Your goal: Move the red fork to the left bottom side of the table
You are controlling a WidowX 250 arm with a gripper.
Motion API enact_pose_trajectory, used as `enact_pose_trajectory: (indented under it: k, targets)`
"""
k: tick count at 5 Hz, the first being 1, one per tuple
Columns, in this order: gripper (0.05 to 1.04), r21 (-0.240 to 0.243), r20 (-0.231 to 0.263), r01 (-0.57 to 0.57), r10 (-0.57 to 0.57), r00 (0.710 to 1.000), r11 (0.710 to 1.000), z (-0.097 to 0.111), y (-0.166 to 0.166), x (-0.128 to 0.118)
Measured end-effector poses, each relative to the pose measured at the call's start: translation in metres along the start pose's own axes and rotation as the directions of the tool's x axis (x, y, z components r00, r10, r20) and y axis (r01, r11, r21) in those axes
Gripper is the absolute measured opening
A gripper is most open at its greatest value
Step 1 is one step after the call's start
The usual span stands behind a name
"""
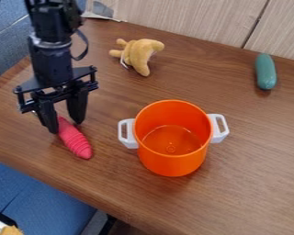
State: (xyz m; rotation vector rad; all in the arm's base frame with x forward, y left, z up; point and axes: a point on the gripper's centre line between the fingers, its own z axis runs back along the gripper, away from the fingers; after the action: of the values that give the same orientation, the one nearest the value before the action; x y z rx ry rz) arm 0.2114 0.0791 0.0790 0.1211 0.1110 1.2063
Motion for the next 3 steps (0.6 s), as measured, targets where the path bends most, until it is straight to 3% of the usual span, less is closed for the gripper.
enact_pose_trajectory:
  k: [1,2,3]
  targets:
    - [0.965,0.033,0.032,0.011,-0.013,0.999,0.999,0.008,0.0,-0.002]
    - [1.005,0.018,0.055,0.002,-0.003,0.998,1.0,0.018,0.003,-0.004]
    - [1.0,-0.027,0.069,0.023,-0.021,0.997,0.999,0.038,0.001,-0.006]
